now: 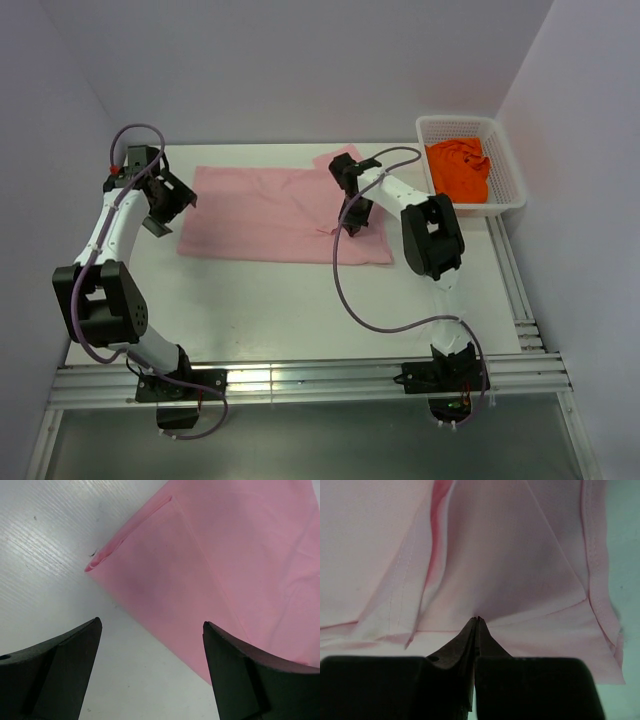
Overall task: Fold and stack the t-shirts
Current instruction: Fold the flattened tshirt in 1/3 of the way, then grap the side of the flattened tshirt furthest away from the robot with both arms
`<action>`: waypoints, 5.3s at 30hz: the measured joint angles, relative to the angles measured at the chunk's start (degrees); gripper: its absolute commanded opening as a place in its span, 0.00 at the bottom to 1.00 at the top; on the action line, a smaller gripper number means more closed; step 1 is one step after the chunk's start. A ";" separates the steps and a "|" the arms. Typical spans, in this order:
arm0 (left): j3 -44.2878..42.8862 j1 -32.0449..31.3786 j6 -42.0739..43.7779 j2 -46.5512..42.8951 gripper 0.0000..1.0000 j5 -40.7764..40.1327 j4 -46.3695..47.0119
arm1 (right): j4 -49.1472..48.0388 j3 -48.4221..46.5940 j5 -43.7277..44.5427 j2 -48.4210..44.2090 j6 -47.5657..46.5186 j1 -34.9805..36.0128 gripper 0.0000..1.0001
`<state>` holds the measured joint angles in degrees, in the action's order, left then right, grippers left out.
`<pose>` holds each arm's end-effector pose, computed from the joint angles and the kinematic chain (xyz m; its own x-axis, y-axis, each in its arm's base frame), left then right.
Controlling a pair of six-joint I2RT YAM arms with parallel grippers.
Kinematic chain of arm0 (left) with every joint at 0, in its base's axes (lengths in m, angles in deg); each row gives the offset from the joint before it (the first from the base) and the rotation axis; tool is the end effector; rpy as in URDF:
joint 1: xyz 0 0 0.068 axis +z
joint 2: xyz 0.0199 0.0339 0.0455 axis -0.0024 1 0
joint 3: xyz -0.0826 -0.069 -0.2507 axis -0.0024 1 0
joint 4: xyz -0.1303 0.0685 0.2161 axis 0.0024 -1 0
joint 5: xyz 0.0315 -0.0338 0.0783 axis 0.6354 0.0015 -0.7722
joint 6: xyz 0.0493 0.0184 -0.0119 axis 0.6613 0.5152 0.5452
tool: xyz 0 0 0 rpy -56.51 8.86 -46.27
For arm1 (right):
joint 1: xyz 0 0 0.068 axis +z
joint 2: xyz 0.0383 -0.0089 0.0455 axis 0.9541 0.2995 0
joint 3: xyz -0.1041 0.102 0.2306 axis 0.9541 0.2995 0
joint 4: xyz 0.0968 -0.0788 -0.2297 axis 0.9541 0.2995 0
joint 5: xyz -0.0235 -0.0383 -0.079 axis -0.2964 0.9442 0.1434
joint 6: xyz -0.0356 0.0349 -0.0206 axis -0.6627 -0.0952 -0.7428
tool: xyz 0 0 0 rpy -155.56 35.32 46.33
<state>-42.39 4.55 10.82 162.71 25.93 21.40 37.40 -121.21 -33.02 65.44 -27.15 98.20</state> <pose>0.3309 0.0302 0.2864 -0.5101 -0.7571 -0.4082 -0.7018 0.6407 -0.3114 0.4025 0.1873 0.1757 -0.9143 0.3367 -0.2252 0.3405 0.9400 0.0230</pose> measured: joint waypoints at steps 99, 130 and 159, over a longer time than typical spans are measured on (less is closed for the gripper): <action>10.93 -0.09 -7.19 13.25 0.13 -5.95 6.32 | -15.19 31.91 -11.82 -19.02 -4.11 -12.26 0.00; 20.55 -0.52 -9.53 -21.62 0.99 4.94 -13.90 | 8.63 39.82 -5.53 -48.00 -5.49 -13.09 0.95; -22.32 1.25 -3.02 24.06 0.91 14.84 5.75 | -0.22 -37.92 -14.12 22.71 -8.66 -16.79 0.88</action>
<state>-64.71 5.80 7.80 186.77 40.77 27.15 37.19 -159.13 -47.14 88.15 -35.80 81.42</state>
